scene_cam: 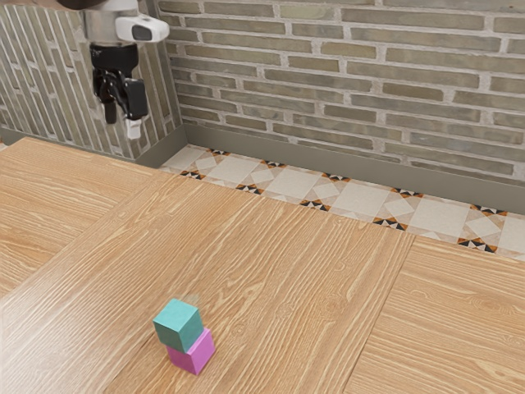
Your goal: Pick up the blue block with one arm, and put the blue block on the table with one arm
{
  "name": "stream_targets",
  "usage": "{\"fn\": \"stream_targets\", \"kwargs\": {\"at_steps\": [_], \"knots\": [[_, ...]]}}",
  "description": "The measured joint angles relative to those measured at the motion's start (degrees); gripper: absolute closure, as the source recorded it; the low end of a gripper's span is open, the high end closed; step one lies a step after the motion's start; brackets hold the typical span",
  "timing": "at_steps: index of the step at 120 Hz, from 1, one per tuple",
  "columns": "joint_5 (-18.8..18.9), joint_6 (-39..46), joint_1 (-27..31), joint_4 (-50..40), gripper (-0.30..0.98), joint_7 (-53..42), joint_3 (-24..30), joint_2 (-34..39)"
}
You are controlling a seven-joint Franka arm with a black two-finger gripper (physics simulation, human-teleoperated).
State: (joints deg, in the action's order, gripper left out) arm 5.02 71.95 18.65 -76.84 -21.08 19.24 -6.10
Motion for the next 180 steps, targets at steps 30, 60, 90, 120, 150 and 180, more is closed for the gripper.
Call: {"fn": "stream_targets", "kwargs": {"at_steps": [30, 60, 90, 120, 150, 180], "knots": [[-0.7, 3.6, 3.5, 4.3, 0.0, -4.5, 1.4, 8.5], [-6.3, 0.5, 0.8, -17.5, 0.0, 7.3, 2.0, 30.2], [-5.7, 11.9, -16.5, -45.1, 0.0, 22.3, -6.4, 32.6], [-12.4, 25.3, -14.8, -56.4, 0.0, 31.1, -3.4, 33.6], [-16.3, 44.8, -15.3, -71.2, 0.0, 36.4, -0.4, 33.6], [-16.8, 52.9, -14.8, -73.9, 0.0, 38.5, 1.2, 33.1]]}}
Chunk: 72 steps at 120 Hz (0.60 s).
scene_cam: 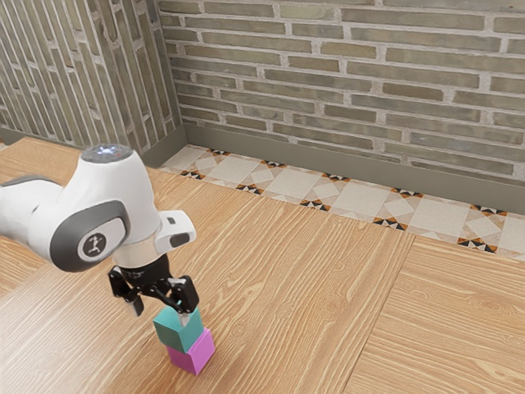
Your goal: Pick up the blue block with one arm, and put the blue block on the table with one arm
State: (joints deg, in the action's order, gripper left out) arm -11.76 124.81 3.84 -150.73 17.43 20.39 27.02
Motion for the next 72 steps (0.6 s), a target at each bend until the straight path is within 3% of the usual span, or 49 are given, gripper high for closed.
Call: {"fn": "stream_targets", "kwargs": {"at_steps": [72], "knots": [[2.3, 6.0, 2.4, -0.2, 0.0, -7.4, 0.2, -8.0]]}}
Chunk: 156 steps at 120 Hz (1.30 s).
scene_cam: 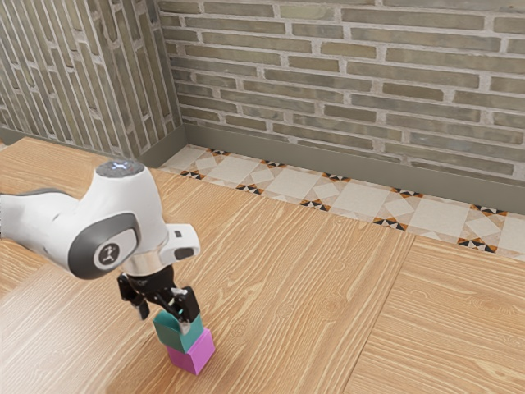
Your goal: Pick up the blue block with one arm, and put the blue block on the table with one arm
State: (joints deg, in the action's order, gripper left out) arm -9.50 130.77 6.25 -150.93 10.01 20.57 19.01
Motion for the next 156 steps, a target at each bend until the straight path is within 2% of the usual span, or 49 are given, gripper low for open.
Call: {"fn": "stream_targets", "kwargs": {"at_steps": [80, 114, 142, 156], "knots": [[0.7, 6.0, -0.1, 0.4, 0.0, -5.0, 0.0, -5.1], [0.6, 6.8, 0.0, 0.4, 0.25, -6.2, 0.0, -5.4], [1.0, 6.9, 0.1, 0.9, 0.31, -6.6, -0.1, -4.9], [2.7, 6.7, 3.1, 3.3, 0.32, -6.6, -0.3, -4.7]]}}
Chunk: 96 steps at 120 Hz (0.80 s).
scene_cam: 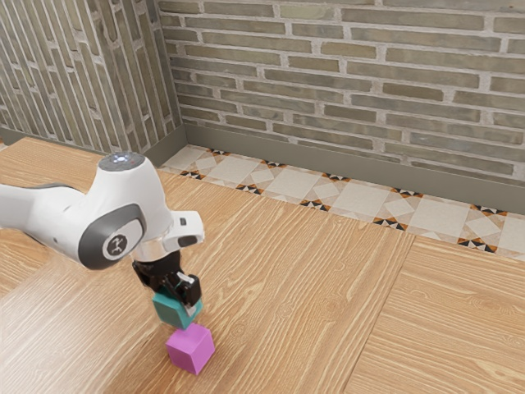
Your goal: Pick up the blue block with one arm, and put the blue block on the table with one arm
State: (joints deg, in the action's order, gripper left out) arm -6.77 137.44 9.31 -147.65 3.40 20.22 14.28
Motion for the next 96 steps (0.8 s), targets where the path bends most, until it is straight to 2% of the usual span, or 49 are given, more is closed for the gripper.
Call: {"fn": "stream_targets", "kwargs": {"at_steps": [18, 38, 53, 74, 96], "knots": [[1.5, -0.5, 9.2, 3.0, 0.31, -1.1, -0.2, -3.7], [4.4, -0.5, 14.5, 4.2, 0.31, -2.3, -0.2, -11.5], [5.6, -0.3, 16.0, 4.3, 0.31, -3.0, -0.2, -12.7], [6.4, -0.3, 16.2, 4.7, 0.15, -4.2, -0.2, -12.9], [6.6, -0.4, 15.1, 4.7, 0.06, -5.2, -0.2, -12.2]]}}
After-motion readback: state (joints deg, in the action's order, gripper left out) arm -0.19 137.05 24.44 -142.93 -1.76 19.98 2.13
